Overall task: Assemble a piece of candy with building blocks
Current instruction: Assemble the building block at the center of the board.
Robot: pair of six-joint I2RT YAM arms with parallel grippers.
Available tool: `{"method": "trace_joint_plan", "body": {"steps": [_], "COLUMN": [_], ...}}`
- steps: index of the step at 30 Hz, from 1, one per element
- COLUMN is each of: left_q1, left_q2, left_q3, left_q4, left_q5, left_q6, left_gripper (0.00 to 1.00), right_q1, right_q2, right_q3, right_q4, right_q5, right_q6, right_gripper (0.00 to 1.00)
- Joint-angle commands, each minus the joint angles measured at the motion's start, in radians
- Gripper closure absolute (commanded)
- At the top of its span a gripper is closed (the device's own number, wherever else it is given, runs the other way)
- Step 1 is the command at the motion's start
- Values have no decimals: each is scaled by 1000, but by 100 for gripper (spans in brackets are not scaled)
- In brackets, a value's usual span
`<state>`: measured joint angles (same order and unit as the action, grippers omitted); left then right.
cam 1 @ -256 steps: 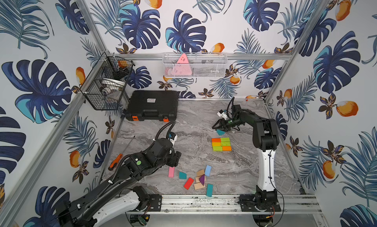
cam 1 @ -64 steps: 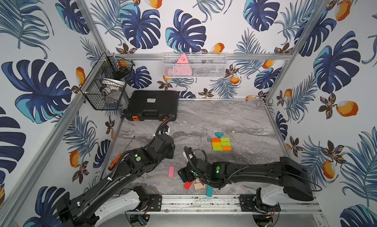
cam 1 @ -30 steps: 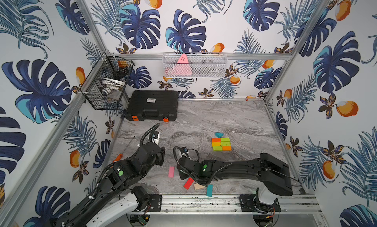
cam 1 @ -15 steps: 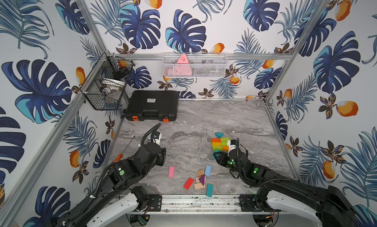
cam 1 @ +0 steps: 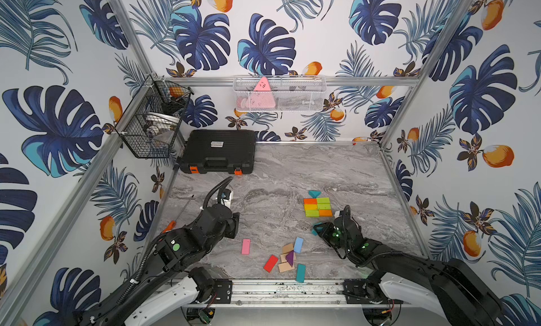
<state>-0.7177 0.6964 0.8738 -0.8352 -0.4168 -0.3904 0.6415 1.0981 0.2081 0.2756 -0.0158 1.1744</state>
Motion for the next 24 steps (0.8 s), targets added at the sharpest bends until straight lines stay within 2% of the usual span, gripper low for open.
{"method": "trace_joint_plan", "body": {"steps": [1, 10, 13, 24], "left_q1": [1, 1, 1, 1], "left_q2": [-1, 9, 9, 15], "left_q3": [-2, -3, -4, -4], "left_q4": [27, 30, 31, 34], "left_q5": [3, 14, 18, 23], "left_q6": [15, 21, 21, 24], "left_gripper": [44, 44, 44, 44], "right_q1": [-9, -57, -71, -100], "right_q2": [19, 76, 97, 152], "right_q3": [-17, -42, -62, -122], "right_q4": [119, 182, 216, 306], "right_q5": [-3, -25, -35, -61], "right_q6": [55, 83, 115, 201], "right_gripper": [74, 69, 63, 62]}}
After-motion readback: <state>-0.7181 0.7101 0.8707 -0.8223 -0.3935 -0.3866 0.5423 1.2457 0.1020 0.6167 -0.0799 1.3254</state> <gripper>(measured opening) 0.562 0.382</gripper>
